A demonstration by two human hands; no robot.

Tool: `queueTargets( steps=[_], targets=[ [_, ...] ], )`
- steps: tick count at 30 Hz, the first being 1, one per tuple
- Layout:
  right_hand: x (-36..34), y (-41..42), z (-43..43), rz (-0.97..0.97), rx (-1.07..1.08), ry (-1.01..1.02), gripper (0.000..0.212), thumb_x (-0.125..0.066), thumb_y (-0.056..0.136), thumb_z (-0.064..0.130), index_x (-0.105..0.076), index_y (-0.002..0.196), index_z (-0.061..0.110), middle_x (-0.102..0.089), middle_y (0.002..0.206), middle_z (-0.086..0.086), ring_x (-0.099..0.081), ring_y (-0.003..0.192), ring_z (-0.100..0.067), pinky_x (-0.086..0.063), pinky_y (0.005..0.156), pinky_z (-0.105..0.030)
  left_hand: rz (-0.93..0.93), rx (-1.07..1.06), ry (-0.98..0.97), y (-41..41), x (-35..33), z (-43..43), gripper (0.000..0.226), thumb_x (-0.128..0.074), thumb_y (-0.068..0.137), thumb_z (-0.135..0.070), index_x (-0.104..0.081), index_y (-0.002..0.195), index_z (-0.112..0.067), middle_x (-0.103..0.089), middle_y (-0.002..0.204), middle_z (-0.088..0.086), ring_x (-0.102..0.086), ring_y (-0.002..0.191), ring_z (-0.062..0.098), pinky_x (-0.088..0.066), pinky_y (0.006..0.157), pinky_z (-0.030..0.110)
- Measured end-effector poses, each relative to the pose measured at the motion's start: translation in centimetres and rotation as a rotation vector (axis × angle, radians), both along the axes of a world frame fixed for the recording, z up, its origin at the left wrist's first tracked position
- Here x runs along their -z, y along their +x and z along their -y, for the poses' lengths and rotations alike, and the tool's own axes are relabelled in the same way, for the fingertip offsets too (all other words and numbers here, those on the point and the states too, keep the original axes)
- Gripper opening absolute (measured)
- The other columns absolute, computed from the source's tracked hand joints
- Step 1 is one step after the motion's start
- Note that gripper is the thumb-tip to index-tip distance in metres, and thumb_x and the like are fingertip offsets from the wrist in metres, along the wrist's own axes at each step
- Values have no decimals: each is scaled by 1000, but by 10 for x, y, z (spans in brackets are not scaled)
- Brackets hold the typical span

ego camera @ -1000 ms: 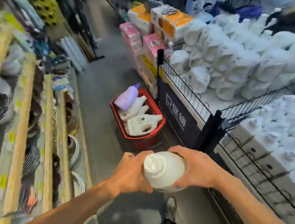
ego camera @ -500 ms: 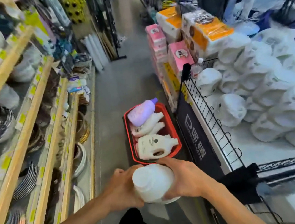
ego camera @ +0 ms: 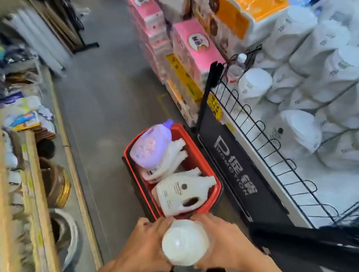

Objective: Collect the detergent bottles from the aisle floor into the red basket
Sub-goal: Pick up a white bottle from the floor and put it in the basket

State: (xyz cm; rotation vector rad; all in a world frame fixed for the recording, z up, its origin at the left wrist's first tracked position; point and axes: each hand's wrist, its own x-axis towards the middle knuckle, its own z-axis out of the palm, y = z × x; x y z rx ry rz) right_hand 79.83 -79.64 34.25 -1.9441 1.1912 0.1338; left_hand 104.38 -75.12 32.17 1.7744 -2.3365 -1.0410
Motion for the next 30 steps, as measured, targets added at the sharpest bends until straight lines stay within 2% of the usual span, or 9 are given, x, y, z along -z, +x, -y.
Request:
queueTargets(
  steps=[2, 5, 10, 13, 17, 19, 23, 26, 30],
  targets=[
    [20, 12, 9, -8, -3, -23, 94, -76, 63, 70, -36, 144, 45, -50, 135, 25, -49, 126, -3, -43, 98, -24, -26, 34, 34, 12, 16, 16, 99, -64, 43, -72, -48, 130, -28, -63, 108, -20, -62, 79, 3, -40, 78, 21],
    [69, 34, 31, -23, 28, 21, 97, -74, 64, 71, -30, 146, 46, -47, 137, 21, -51, 127, -9, -47, 100, -33, -17, 62, 60, 31, 68, 41, 97, -66, 50, -80, -48, 130, -27, -63, 108, -17, -62, 80, 3, -39, 74, 29],
    [156, 55, 63, -52, -54, -36, 95, -70, 66, 75, -32, 145, 40, -52, 125, 11, -57, 116, -18, -54, 89, -41, 49, 28, 78, 55, 157, 63, 99, -63, 63, -81, -49, 139, -21, -61, 127, -8, -64, 98, 14, -44, 90, 41],
    [205, 60, 72, -85, -92, -67, 91, -66, 69, 77, -37, 144, 36, -53, 118, 6, -56, 112, -21, -55, 80, -45, 86, 24, 122, 59, 212, 66, 103, -73, 57, -73, -47, 140, -17, -62, 132, 1, -67, 101, 22, -44, 90, 43],
    [250, 61, 65, -98, -180, -143, 84, -62, 71, 76, -45, 139, 29, -55, 105, 2, -60, 95, -24, -55, 63, -43, 115, 21, 122, 52, 251, 55, 103, -88, 48, -51, -46, 134, -12, -66, 127, 10, -72, 92, 26, -34, 90, 41],
    [260, 56, 49, -118, -220, -150, 86, -64, 69, 74, -45, 140, 29, -56, 101, 1, -60, 88, -24, -55, 60, -41, 87, 30, 73, 48, 261, 36, 99, -92, 50, -37, -48, 135, -11, -61, 134, 12, -67, 105, 28, -34, 95, 41],
    [269, 36, 14, -131, -235, -156, 84, -69, 69, 62, -45, 143, 30, -54, 100, 2, -60, 88, -23, -56, 66, -35, 61, 103, 24, 27, 268, 2, 76, -72, 63, -21, -47, 134, -12, -57, 137, 17, -60, 123, 33, -39, 94, 46],
    [277, 28, 12, -111, -241, -202, 87, -72, 67, 60, -47, 144, 29, -55, 101, 3, -60, 89, -21, -56, 71, -34, 79, 86, 51, 22, 272, -1, 84, -79, 60, -26, -46, 136, -14, -57, 139, 15, -57, 127, 33, -34, 97, 46],
    [284, 26, 11, -119, -273, -207, 92, -70, 66, 63, -43, 148, 30, -56, 104, 3, -59, 91, -21, -55, 77, -34, 113, 96, 6, 25, 278, -3, 81, -67, 62, -14, -46, 140, -16, -52, 142, 14, -53, 129, 34, -35, 100, 45]
  ],
)
